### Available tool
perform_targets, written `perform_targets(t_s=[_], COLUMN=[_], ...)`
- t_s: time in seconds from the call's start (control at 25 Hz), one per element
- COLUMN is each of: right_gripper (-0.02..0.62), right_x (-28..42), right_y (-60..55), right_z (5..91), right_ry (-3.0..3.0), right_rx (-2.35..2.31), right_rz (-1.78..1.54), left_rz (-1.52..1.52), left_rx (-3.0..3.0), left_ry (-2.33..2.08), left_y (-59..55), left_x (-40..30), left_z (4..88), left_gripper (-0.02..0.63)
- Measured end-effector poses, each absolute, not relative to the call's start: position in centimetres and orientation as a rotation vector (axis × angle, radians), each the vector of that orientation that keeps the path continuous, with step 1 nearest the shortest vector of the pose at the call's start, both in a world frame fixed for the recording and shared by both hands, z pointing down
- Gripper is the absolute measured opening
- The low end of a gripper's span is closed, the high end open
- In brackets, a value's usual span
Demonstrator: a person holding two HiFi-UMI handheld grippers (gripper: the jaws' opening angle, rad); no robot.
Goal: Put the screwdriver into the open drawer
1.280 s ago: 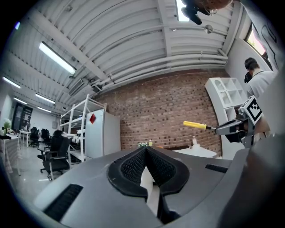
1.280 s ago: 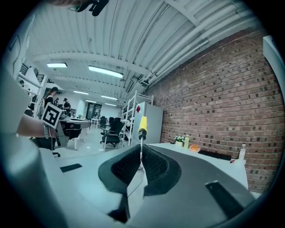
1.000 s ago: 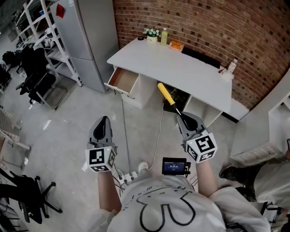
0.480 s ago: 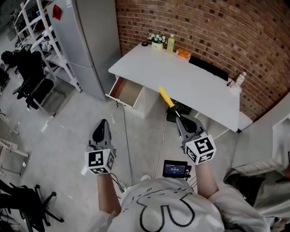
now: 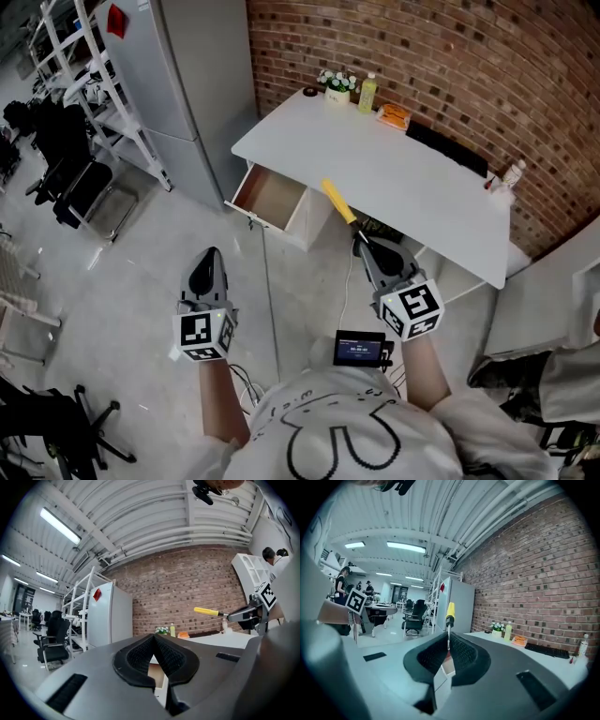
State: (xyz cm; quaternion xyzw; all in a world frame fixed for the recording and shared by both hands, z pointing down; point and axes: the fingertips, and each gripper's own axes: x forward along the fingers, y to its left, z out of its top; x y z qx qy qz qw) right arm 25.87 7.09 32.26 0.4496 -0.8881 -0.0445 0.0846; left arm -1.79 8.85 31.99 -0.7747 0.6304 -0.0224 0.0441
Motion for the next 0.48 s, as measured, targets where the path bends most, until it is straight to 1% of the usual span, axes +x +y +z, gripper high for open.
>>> perform_targets(t_s=[0.48], right_gripper=[0.023], right_x=[21.2], right_y=[-0.2], right_z=[33.4], right_ry=[-2.642], right_rx=[1.214], right_rz=[-0.124], left_rz=[-0.058], left_rx=[-2.343], left_ry=[2.051], left_y=[2.9], left_x=[-6.6], left_z=[33.9], left_gripper=[0.009])
